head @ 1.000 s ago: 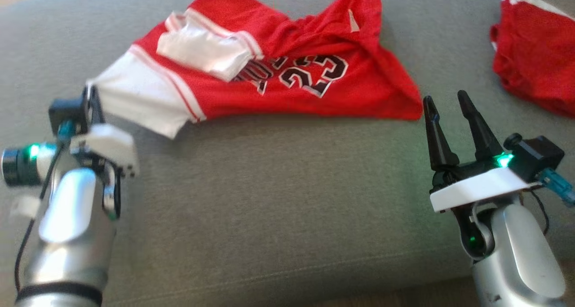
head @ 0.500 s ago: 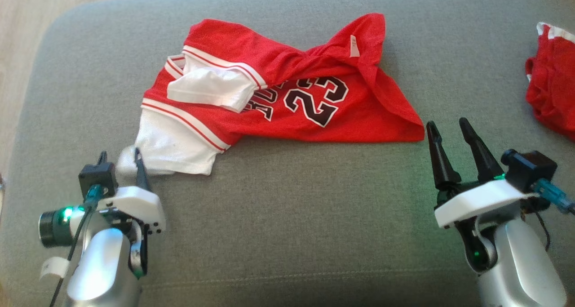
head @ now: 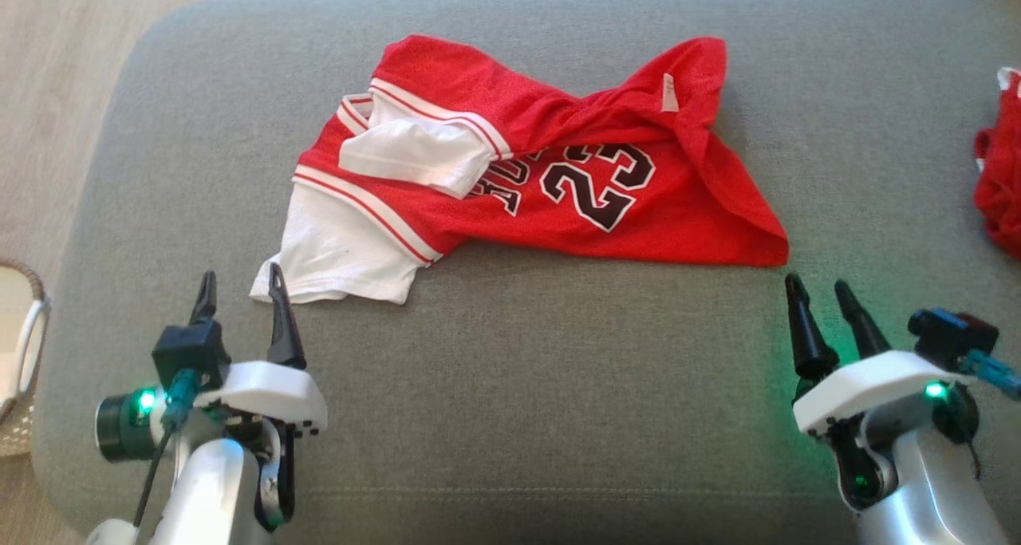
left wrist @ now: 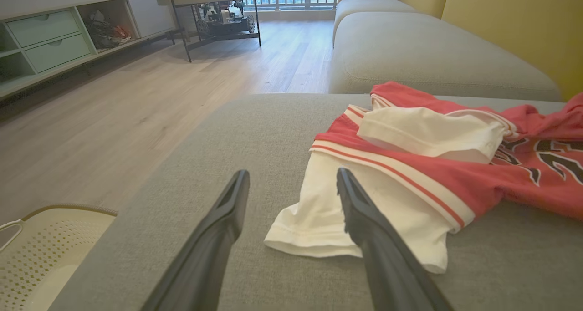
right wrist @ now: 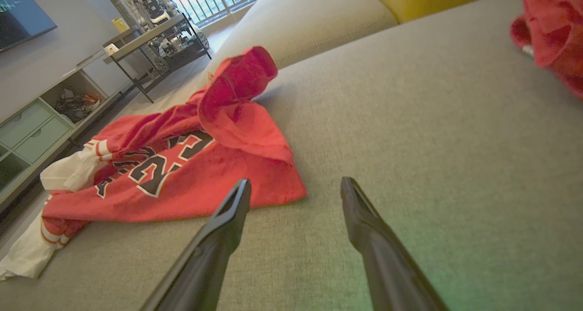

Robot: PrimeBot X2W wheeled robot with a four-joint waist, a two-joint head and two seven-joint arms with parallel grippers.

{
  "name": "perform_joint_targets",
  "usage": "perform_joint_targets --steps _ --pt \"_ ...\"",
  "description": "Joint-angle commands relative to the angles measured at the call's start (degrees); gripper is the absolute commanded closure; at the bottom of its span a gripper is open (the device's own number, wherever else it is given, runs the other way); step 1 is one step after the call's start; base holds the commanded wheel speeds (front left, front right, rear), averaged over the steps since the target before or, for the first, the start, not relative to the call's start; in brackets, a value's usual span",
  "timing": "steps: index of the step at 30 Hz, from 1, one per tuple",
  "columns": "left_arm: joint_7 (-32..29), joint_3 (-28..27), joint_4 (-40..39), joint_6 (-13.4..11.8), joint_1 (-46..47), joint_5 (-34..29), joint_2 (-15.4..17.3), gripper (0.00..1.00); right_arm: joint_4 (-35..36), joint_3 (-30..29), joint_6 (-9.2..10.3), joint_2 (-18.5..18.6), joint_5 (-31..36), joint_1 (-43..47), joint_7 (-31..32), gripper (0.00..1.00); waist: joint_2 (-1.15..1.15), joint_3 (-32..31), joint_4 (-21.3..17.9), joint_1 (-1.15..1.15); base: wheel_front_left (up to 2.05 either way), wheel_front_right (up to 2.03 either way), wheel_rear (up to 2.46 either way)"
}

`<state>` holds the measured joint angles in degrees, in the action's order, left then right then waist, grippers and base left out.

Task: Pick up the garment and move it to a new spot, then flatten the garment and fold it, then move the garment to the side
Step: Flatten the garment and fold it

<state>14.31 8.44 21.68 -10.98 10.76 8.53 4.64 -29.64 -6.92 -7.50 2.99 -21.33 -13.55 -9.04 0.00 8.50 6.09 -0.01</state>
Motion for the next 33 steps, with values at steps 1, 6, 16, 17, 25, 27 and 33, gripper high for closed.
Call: perform_joint_targets --steps 1,6,16,17,25,27,33 --pt "0.69 -1.79 -2.04 0.28 1.7 -0.69 0.59 0.0 -0.07 1.02 0.01 -0.12 -0.99 -2.41 0.17 0.0 0.0 0.18 0.49 0.01 0.0 0.0 0.0" --pt "0.69 -2.12 -1.84 0.85 1.59 -1.09 0.32 0.0 -7.73 0.94 0.01 -0.12 -4.43 -5.96 0.31 0.0 0.0 0.7 1.94 0.01 0.0 0.0 0.0" --pt "0.69 -2.12 -1.34 1.46 2.11 -1.78 -0.43 0.0 -21.51 1.27 0.01 -0.12 -5.52 -14.37 -4.06 0.0 0.0 2.14 4.2 0.01 0.0 0.0 0.0" --pt "0.69 -2.15 -1.3 1.51 2.15 -1.84 -0.48 0.0 -22.77 1.06 0.01 -0.12 -5.07 -15.1 -4.38 0.0 0.0 2.21 4.33 0.01 0.0 0.0 0.0" --pt "0.69 -2.9 -0.78 1.58 1.88 -2.22 -0.73 0.0 -25.04 2.55 0.01 -0.12 -4.3 -19.16 -5.78 1.0 0.0 1.6 3.97 0.01 0.0 0.0 0.0" --pt "0.69 -3.15 -0.58 1.64 1.68 -2.27 -0.77 0.0 -22.16 1.88 0.01 -0.12 -3.68 -19.74 -5.9 1.0 0.0 0.95 3.35 0.01 0.0 0.0 0.0" --pt "0.69 -3.32 -0.27 1.82 0.73 -2.27 -1.03 0.0 -8.15 0.03 0.01 -0.12 -1.49 -19.13 -5.94 1.0 0.0 -1.6 1.69 0.01 0.0 0.0 0.0"
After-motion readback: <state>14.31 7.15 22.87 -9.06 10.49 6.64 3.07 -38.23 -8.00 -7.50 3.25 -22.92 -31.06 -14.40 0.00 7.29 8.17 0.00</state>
